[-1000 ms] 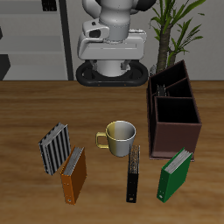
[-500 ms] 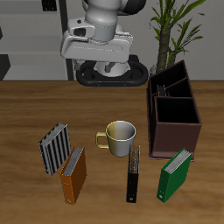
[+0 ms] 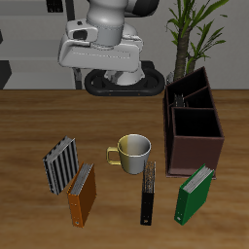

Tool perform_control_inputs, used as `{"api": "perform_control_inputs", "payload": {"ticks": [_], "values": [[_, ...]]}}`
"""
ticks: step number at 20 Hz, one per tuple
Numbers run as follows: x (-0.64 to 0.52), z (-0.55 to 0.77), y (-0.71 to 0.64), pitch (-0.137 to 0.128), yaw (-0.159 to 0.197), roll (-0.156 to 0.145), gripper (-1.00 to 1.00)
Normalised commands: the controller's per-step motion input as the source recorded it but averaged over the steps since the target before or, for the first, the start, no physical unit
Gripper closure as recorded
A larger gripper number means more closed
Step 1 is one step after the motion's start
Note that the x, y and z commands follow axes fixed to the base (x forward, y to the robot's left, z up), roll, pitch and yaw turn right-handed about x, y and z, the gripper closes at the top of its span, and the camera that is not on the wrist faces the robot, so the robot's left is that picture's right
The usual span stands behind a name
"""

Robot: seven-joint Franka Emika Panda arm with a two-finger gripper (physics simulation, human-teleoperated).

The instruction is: Place the yellow book into the left desk caddy's front compartment and place the orange book into the left desk caddy's left compartment and place the black book into the left desk caddy's back compartment

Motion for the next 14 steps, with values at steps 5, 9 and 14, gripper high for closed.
{"api": "perform_control_inputs", "payload": {"ticks": [5,9,14], "values": [[0.29,0.06,0.0,-0.015,0.022,0.033,-1.0],[0.24,0.03,0.0,-0.042,0.022,0.012,-1.0],[0.46,-0.12,-0.14,0.027,0.008,0.004,-1.0]]}}
